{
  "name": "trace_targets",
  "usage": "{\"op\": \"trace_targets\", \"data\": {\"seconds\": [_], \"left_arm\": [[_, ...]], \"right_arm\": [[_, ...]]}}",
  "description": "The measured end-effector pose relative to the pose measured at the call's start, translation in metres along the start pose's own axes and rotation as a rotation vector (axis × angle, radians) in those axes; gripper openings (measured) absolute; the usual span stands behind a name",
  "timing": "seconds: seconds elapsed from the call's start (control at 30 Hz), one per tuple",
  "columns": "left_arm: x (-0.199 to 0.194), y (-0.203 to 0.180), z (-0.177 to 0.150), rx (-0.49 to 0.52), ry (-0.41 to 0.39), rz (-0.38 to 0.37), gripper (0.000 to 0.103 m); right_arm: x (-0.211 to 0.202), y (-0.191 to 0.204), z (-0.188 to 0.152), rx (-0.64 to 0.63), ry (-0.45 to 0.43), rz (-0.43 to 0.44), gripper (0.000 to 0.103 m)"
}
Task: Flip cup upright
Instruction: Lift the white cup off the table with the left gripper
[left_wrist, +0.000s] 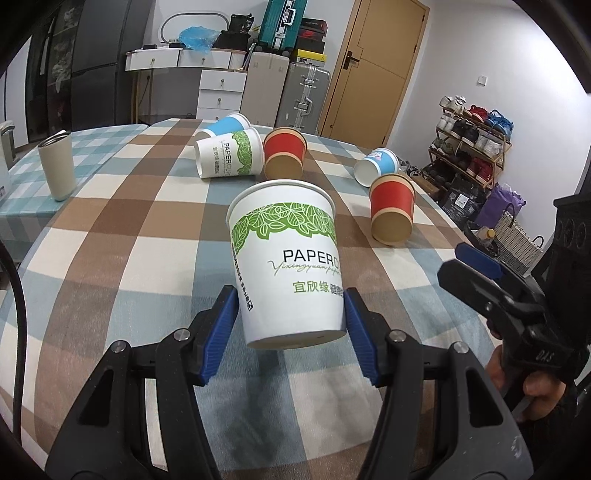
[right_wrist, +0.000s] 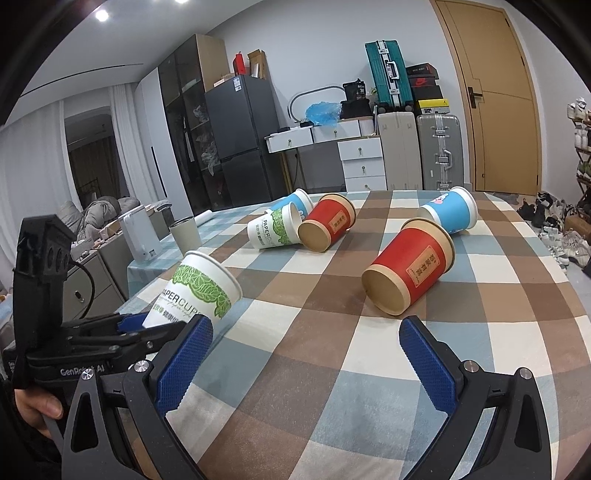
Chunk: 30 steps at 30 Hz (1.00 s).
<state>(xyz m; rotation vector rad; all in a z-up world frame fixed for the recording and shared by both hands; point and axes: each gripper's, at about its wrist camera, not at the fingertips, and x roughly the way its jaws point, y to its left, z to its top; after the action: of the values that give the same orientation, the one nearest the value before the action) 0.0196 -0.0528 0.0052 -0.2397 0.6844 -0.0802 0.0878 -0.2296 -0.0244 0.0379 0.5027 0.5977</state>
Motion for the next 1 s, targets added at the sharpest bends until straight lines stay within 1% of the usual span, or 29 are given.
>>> {"op": "trace_targets", "data": {"seconds": [0.37, 0.47, 0.83, 0.9, 0.97, 1.0], "left_arm": [[-0.004, -0.016, -0.022, -0.012, 0.015, -0.016, 0.056], [-0.002, -0.023, -0.027, -0.001, 0.024, -0.024, 0.056], [0.000, -0.027, -0.034, 0.007, 0.035, -0.012, 0.056], [0.001, -0.027, -0.033, 0.010, 0.042, -0.010, 0.058], [0.002, -0.025, -0.032, 0.016, 0.045, -0.003, 0.065], [0.002, -0.024, -0.031, 0.019, 0.042, 0.000, 0.071]], "right_arm": [[0.003, 0.000, 0.000, -0.002, 0.011, -0.004, 0.103], [0.003, 0.001, 0.001, -0.002, 0.010, -0.003, 0.103], [0.003, 0.000, 0.001, -0.001, 0.011, -0.004, 0.103], [0.003, 0.000, 0.001, 0.000, 0.010, -0.004, 0.103], [0.003, 0.000, 0.001, 0.001, 0.010, -0.003, 0.103], [0.003, 0.000, 0.001, 0.002, 0.010, -0.003, 0.103]]}}
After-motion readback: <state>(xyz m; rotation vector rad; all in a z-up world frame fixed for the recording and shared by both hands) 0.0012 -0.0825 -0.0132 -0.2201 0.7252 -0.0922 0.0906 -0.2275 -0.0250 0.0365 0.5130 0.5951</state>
